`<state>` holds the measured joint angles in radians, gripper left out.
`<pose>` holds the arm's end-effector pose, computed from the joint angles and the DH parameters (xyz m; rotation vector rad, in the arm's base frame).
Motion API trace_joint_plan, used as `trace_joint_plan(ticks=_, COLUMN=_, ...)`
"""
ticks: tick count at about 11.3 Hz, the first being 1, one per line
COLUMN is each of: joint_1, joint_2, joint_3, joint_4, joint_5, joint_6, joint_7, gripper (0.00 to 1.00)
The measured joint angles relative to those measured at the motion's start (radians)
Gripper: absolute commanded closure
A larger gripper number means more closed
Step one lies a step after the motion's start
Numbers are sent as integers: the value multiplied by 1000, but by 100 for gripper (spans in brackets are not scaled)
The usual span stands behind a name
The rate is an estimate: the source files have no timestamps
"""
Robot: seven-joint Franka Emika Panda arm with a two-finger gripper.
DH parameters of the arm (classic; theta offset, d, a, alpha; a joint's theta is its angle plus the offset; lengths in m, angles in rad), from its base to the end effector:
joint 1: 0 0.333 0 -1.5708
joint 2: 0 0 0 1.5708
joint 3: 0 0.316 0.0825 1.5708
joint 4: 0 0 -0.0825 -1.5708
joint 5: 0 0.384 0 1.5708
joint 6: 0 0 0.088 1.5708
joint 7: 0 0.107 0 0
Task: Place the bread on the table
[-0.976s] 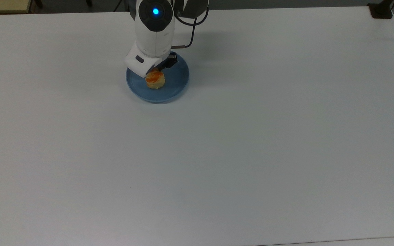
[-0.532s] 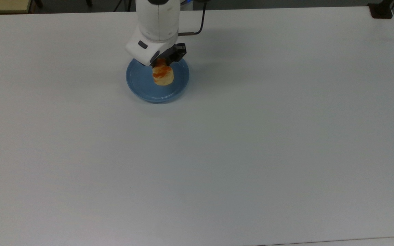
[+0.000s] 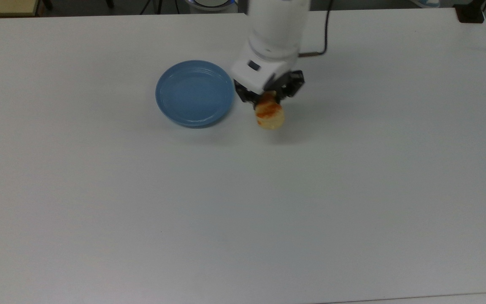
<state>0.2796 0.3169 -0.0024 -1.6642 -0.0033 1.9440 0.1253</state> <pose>0.6212 0.1767 0.4198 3.1208 0.2396 -0.0557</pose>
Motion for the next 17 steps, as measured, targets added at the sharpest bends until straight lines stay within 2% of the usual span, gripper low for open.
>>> trace_joint_plan(ticks=1, joint_1=33, joint_2=58, joint_3=0, joint_4=18, joint_5=-1, joint_6=39, joint_7=35, gripper=48)
trace_joint_plan(ticks=2, joint_1=58, joint_2=113, joint_3=0, joint_4=27, joint_5=-9, joint_6=94, joint_7=71, gripper=37)
trace_joint_plan(ticks=4, joint_1=82, joint_2=195, joint_3=0, joint_4=42, joint_5=-27, joint_6=169, joint_7=118, gripper=0)
trace_joint_plan(ticks=6, joint_1=86, joint_2=223, joint_3=-1, joint_4=67, joint_5=-34, joint_6=178, joint_7=128, gripper=0)
trace_joint_plan(ticks=10, joint_1=76, joint_2=201, joint_3=-7, joint_4=97, joint_5=-72, joint_6=174, joint_7=145, gripper=0)
trace_joint_plan(ticks=12, joint_1=47, joint_2=126, joint_3=-7, joint_4=113, joint_5=-73, joint_6=76, joint_7=154, gripper=0)
trace_joint_plan(ticks=15, joint_1=-82, joint_2=-52, joint_3=37, joint_4=118, joint_5=-73, joint_6=-157, joint_7=154, gripper=0)
trace_joint_plan(ticks=17, joint_1=-159, joint_2=-148, joint_3=45, joint_4=117, joint_5=-73, joint_6=-288, joint_7=132, gripper=0)
